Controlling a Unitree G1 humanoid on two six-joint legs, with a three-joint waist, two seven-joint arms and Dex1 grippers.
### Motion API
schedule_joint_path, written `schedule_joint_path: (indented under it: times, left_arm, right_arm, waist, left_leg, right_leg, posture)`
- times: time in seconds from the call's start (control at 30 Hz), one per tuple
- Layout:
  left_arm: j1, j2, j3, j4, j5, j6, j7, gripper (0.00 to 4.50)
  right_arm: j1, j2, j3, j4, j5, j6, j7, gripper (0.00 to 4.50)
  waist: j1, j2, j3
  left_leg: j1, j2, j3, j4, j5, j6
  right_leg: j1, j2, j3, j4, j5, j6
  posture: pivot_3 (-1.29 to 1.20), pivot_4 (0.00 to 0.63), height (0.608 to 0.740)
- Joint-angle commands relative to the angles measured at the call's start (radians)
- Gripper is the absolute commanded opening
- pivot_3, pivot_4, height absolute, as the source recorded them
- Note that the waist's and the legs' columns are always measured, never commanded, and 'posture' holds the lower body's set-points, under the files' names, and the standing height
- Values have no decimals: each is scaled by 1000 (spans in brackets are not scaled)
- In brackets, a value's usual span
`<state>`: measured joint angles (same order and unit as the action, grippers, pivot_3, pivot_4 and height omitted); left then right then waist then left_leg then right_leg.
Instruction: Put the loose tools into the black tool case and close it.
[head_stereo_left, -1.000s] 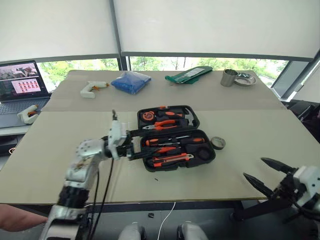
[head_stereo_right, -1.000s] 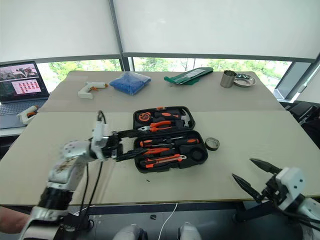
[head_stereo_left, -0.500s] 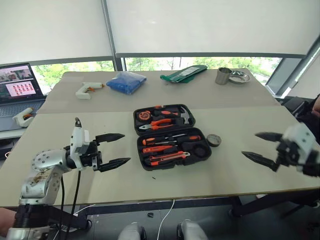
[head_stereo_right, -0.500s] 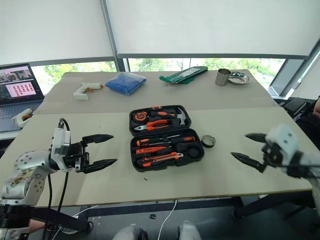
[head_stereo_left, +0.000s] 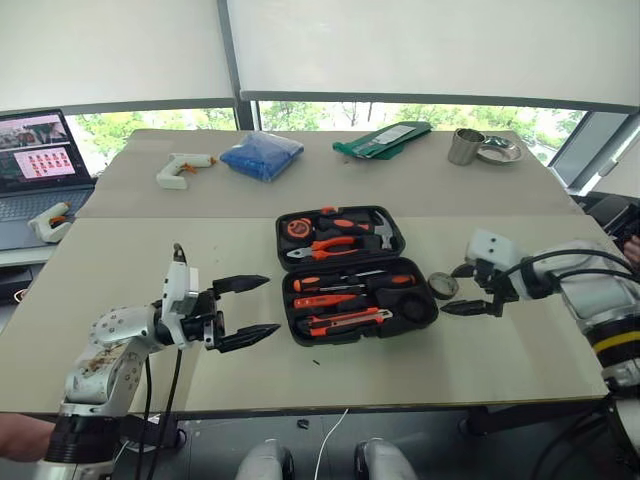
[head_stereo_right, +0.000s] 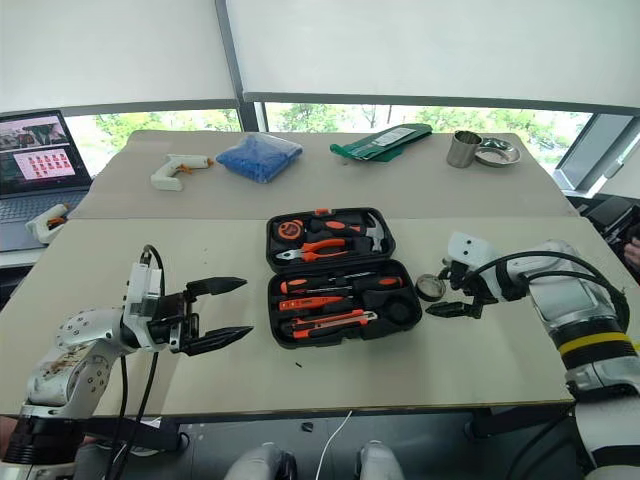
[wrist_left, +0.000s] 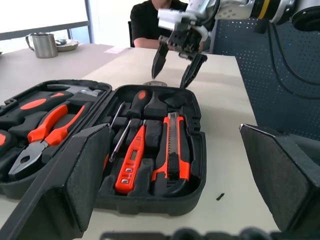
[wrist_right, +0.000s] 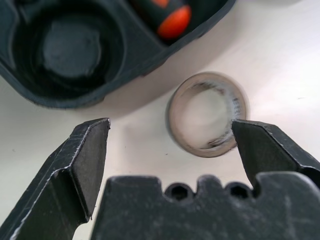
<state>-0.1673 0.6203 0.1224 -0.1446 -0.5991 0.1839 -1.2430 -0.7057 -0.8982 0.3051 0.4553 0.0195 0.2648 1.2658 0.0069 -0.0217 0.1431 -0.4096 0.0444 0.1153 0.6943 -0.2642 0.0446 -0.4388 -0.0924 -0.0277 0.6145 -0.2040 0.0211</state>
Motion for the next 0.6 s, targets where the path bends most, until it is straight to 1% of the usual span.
schedule_joint_path:
  times: [0.03,0.1,0.23,0.43,0.47,0.53,0.6]
  left_arm:
    - [12,-7,13,-41,-22,-4,13,4500]
    - [12,-7,11,-44,-23,-7,13,4500]
    - [4,-4,10,-36,-20,-10,9,4500]
    - [-4,-9,0,-29,-12,-21,-2,4500]
    - [-6,-11,-3,-28,-11,-25,-6,4500]
    - [-10,-15,-6,-24,-9,-34,-12,4500]
    - [-13,-17,-8,-20,-6,-39,-19,4500]
  right_arm:
    - [-50,25,0,77,-38,-76,16,3954]
    - [-66,39,4,114,-57,-115,19,3421]
    - [-98,49,13,177,-90,-157,39,1992]
    - [-126,30,-17,217,-98,-203,65,52]
    - [-134,19,-29,215,-89,-210,75,52]
    - [-154,-5,-63,186,-41,-221,143,52]
    - [-166,-15,-101,104,39,-149,234,52]
  waist:
    - [-2,0,0]
    - [-3,0,0]
    - [-3,0,0]
    - [-9,0,0]
    - [-10,0,0]
    - [-10,0,0]
    - [-11,1,0]
  left_leg:
    - [0,0,0,0,0,0]
    - [0,0,0,0,0,0]
    - [1,0,0,0,0,0]
    - [2,0,0,0,1,-1]
    - [2,0,0,0,1,-1]
    - [2,0,0,0,1,-1]
    - [2,0,0,0,1,-1]
  right_leg:
    - [0,0,0,0,0,0]
    - [0,0,0,0,1,0]
    - [1,0,0,0,2,0]
    - [1,0,0,1,3,-1]
    - [1,0,0,2,3,-1]
    - [1,0,0,2,3,-1]
    - [1,0,0,1,3,-1]
  posture:
    - [0,150,740]
    - [0,150,740]
    - [0,150,740]
    - [0,150,740]
    - [0,150,740]
    - [0,150,740]
    - [0,150,740]
